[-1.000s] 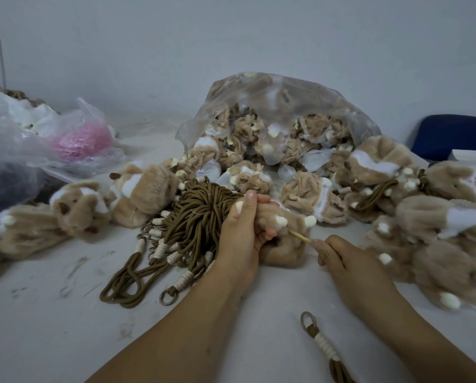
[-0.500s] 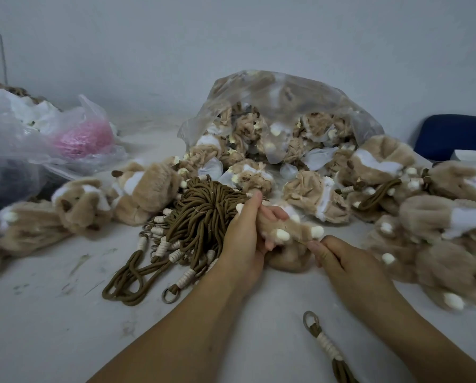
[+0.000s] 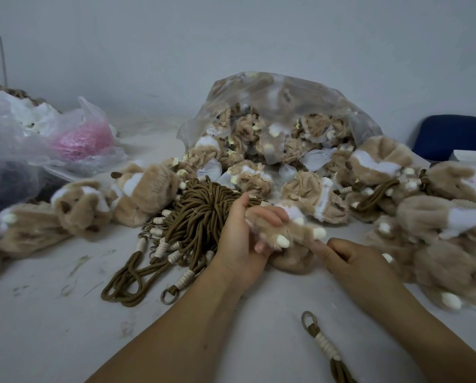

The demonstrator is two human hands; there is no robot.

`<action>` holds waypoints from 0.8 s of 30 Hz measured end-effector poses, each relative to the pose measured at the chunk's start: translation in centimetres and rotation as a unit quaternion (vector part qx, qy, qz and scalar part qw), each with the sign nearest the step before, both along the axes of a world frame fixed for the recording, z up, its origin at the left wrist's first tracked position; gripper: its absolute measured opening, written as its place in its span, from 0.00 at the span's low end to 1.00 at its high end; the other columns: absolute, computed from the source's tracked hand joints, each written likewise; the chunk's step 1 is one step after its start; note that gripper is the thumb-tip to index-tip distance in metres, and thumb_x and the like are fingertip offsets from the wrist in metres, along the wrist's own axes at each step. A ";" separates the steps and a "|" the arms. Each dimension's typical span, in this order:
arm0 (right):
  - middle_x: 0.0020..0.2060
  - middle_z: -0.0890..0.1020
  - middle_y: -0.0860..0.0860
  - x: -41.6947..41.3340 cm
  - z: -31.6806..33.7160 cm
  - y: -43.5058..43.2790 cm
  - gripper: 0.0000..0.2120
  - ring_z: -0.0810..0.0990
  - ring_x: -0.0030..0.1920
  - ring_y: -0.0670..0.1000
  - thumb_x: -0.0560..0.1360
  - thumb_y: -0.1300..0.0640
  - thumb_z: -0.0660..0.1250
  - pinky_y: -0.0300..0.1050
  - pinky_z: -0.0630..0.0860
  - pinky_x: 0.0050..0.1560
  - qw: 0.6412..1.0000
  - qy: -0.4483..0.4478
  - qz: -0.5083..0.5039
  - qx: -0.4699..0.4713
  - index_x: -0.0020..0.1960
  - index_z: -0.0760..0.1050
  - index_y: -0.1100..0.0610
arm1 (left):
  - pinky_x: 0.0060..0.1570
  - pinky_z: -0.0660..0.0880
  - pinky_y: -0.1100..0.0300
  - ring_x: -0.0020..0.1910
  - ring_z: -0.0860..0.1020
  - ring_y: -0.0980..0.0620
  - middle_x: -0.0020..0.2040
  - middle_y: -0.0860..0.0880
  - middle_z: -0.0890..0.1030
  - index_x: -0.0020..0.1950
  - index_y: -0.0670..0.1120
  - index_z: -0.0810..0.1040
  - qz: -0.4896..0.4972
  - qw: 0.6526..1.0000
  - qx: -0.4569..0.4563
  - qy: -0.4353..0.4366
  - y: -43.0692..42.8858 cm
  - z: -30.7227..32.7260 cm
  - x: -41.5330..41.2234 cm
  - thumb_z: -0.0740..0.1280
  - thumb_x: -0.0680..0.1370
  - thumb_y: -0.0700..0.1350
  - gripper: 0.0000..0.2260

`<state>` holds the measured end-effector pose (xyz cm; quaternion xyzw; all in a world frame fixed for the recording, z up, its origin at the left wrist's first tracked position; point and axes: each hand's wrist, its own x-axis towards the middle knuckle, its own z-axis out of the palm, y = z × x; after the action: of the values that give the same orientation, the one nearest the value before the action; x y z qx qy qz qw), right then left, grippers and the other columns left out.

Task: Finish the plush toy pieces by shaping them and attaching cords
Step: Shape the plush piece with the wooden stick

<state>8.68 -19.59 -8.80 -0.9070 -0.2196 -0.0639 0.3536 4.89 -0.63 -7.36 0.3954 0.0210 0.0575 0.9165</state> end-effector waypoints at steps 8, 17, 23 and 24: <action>0.22 0.72 0.44 -0.7 0.1 1.2 0.23 0.69 0.24 0.41 0.65 0.27 0.54 0.37 0.64 0.28 0.997 0.057 0.031 0.052 0.29 0.72 0.45 | 0.24 0.62 0.64 0.15 0.62 0.54 0.33 0.45 0.80 0.23 0.41 0.74 0.005 0.999 0.035 -0.041 -0.5 -0.5 0.3 0.45 0.81 0.67 0.40; 0.26 0.76 0.45 -0.5 -0.2 1.1 0.28 0.74 0.29 0.43 0.63 0.25 0.51 0.45 0.70 0.34 0.999 0.043 0.003 0.032 0.31 0.71 0.48 | 0.53 0.77 0.55 0.29 0.77 0.52 0.28 0.44 0.77 0.26 0.43 0.78 0.158 0.972 0.175 0.017 -1.3 -0.8 0.7 0.63 0.81 0.56 0.27; 0.24 0.74 0.46 -0.4 -0.1 1.0 0.27 0.72 0.27 0.43 0.63 0.25 0.51 0.45 0.69 0.33 0.999 0.031 0.000 0.019 0.30 0.69 0.48 | 0.48 0.79 0.57 0.43 0.84 0.53 0.39 0.48 0.85 0.31 0.48 0.83 0.186 0.965 0.183 0.023 -1.3 -1.2 0.9 0.59 0.74 0.68 0.28; 0.24 0.74 0.45 -0.4 -0.1 1.0 0.26 0.72 0.27 0.43 0.63 0.25 0.50 0.45 0.69 0.33 0.999 0.031 0.000 0.018 0.30 0.69 0.47 | 0.48 0.80 0.56 0.44 0.84 0.53 0.41 0.48 0.86 0.33 0.47 0.84 0.187 0.966 0.180 0.020 -1.3 -1.2 0.8 0.59 0.72 0.69 0.29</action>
<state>8.23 -18.58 -8.88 -0.9019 -0.2074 -0.0399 0.3768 5.72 -1.90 -8.56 0.5438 0.1025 0.2227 0.8026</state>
